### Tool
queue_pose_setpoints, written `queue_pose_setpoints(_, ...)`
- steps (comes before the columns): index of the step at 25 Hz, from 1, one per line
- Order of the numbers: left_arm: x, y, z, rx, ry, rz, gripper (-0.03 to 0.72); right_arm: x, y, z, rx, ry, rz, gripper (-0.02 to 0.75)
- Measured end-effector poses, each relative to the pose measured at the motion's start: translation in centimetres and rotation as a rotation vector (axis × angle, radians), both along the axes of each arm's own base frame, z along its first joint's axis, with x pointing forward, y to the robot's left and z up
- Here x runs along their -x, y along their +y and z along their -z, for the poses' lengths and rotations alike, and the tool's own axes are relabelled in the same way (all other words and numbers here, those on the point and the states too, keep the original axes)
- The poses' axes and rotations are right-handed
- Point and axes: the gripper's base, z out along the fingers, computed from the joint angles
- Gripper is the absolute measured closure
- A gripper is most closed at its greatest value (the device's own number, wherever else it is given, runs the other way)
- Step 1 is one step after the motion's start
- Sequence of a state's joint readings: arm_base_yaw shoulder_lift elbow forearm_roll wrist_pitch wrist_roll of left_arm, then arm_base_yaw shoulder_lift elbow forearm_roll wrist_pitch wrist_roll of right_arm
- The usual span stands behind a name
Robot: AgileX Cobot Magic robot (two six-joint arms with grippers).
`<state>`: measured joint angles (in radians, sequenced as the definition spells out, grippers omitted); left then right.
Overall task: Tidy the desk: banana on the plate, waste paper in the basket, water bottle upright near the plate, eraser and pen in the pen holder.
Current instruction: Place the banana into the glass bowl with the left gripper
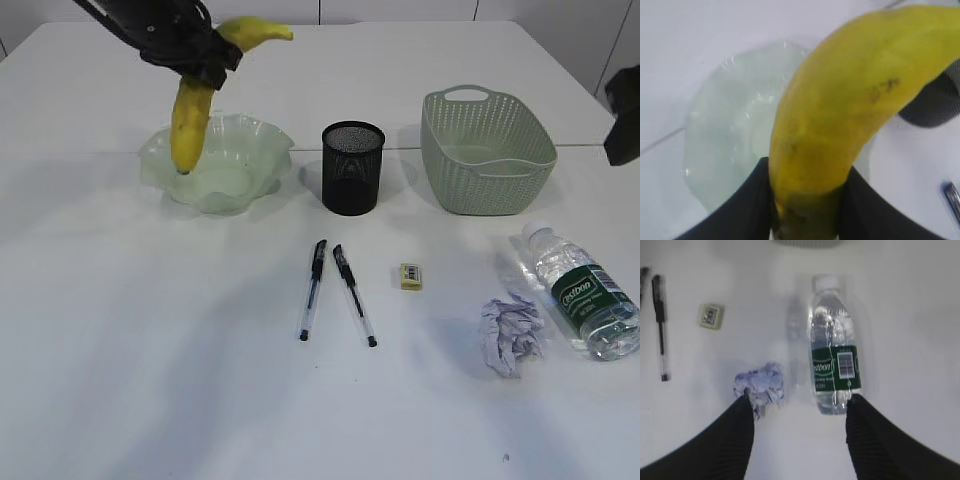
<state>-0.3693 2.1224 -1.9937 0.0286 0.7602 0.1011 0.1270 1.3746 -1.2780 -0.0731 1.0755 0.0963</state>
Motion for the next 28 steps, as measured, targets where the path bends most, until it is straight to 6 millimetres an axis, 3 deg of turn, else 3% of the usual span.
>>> queue_pose_setpoints(5, -1.5, -0.1, -0.1, 0.047, -0.152, -0.001, 0.470, -0.8, 0.1, -1.7, -0.014, -0.112, -0.005, 0.293)
queue_pose_setpoints(11, -4.2, 1.7, 4.8, 0.035, -0.128, -0.048, 0.470, -1.1, 0.2, -2.3, -0.020, -0.161, -0.008, 0.294)
queue_pose_setpoints(16, -5.3, 3.4, 7.4, 0.021, -0.093, -0.084, 0.470, -1.3, 0.2, -2.4, -0.024, -0.194, -0.010, 0.294)
queue_pose_setpoints(28, -5.6, 4.5, 8.4, 0.056, -0.033, -0.125, 0.470, -1.8, 0.3, -2.9, -0.025, -0.268, -0.016, 0.294)
